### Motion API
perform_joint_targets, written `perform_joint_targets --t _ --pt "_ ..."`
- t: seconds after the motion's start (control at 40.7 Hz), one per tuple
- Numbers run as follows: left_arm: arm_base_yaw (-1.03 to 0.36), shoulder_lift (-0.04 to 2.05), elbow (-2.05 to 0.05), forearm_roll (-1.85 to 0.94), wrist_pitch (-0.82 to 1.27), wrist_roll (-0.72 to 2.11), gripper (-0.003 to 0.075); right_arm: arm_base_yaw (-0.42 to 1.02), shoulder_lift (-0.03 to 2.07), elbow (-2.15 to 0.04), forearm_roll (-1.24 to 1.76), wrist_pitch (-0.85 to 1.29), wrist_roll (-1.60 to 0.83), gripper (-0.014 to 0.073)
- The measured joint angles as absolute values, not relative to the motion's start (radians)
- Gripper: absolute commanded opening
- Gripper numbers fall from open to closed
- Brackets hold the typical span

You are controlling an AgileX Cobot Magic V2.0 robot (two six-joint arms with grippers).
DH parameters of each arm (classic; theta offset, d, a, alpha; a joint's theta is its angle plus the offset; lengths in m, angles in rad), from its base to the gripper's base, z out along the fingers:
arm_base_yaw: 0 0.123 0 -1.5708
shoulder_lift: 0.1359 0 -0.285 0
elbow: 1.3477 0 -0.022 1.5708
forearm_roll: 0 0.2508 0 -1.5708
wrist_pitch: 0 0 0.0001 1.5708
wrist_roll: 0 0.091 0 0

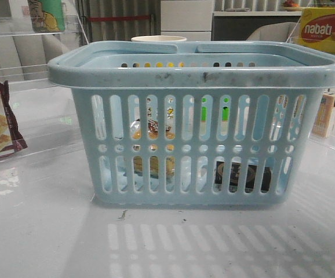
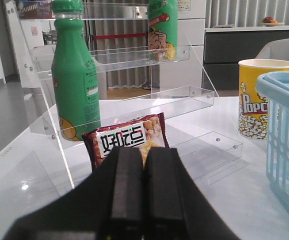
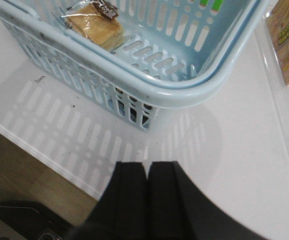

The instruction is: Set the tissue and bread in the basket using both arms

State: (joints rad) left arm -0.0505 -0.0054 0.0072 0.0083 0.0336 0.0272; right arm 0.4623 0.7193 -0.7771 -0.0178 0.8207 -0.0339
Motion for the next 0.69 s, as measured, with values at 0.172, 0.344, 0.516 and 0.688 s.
perform_joint_targets --t 0.172,0.344,0.516,0.688 --pt "-0.051 -0.005 0.007 0.008 0.034 0.027 0.0092 0.436 0.679 -0.732 -0.02 0.799 -0.035 0.0056" --pt "-0.051 -0.005 0.007 0.008 0.034 0.027 0.0092 0.279 0.515 -0.573 -0.067 0.663 -0.036 0.0056" --pt "-0.051 -0.005 0.007 0.008 0.034 0.027 0.0092 0.12 0.285 -0.355 -0.076 0.464 -0.038 0.0056" --pt "-0.051 -0.005 0.007 0.008 0.034 0.027 0.0092 0.03 0.099 -0.148 -0.076 0.288 -0.038 0.0056"
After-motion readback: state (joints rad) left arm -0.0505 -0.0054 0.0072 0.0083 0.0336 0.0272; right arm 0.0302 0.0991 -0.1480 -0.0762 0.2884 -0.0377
